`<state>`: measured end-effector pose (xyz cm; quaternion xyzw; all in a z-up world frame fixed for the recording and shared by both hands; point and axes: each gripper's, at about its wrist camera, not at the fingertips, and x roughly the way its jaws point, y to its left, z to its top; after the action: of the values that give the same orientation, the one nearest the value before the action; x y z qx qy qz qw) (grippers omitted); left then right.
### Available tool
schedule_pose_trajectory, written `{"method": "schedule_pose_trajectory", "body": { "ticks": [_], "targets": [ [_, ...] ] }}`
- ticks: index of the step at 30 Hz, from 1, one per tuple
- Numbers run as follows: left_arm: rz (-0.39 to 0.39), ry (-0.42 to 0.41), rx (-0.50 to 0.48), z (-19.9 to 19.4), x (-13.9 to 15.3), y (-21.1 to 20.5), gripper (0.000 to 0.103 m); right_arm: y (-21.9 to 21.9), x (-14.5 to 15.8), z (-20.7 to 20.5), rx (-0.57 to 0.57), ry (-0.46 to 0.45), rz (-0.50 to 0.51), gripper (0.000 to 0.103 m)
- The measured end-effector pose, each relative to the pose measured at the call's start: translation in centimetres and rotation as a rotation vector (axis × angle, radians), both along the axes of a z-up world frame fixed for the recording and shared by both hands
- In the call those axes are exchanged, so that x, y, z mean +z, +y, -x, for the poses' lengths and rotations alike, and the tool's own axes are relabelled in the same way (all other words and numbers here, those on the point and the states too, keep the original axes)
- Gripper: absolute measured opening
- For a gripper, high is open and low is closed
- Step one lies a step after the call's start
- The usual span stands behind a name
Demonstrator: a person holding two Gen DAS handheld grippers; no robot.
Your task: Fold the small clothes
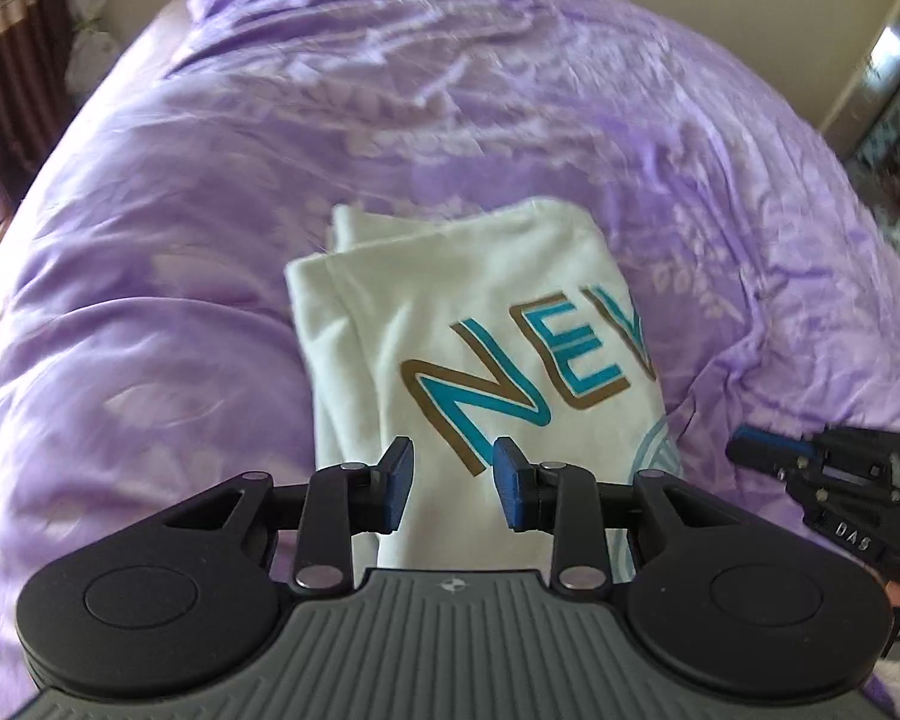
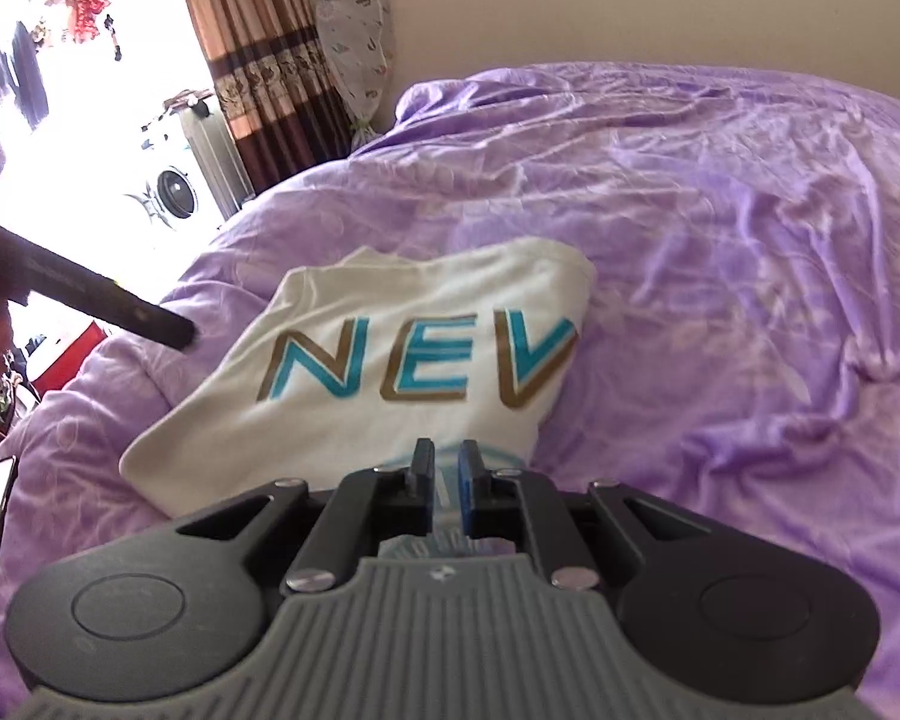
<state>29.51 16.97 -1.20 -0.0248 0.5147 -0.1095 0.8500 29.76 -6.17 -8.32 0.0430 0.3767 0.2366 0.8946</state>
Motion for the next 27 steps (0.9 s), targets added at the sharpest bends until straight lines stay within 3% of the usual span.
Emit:
{"method": "schedule_pose_trajectory", "body": {
  "ticks": [3,7,13,19,21,22,24,27],
  "targets": [
    [-0.048,0.044,-0.043,-0.9,-2.0,-0.3,0.035,0.7,-1.3,-0.9,0.018,0.016,-0.003,0.005],
    [-0.111,0.133,-0.026,-1.7,-5.5,0.4,0.021,1.4,-5.3,-2.2,0.027,0.105,0.044,0.004],
    [-0.069,0.162,-0.038,-1.6,-8.5,1.7,0.019,1.1,-9.0,-2.9,0.046,0.130,0.033,0.000],
    [-0.047,0.151,-0.023,-1.3,-7.8,2.3,0.021,1.3,-8.4,-2.9,0.040,0.140,0.044,0.000],
    [-0.041,0.148,-0.002,-1.2,-7.0,2.9,0.029,1.3,-7.7,-2.9,0.036,0.143,0.054,0.000],
    [-0.029,0.142,0.007,-0.8,-6.5,3.4,0.030,1.1,-7.2,-2.8,0.034,0.143,0.059,0.002],
    [0.001,0.124,0.024,-0.3,-5.5,4.0,0.030,0.6,-6.1,-2.4,0.019,0.135,0.066,0.020],
    [0.027,0.039,0.031,-0.1,-3.7,4.7,0.030,-0.3,-4.6,-2.4,0.010,0.115,0.024,0.022]
  ]
}}
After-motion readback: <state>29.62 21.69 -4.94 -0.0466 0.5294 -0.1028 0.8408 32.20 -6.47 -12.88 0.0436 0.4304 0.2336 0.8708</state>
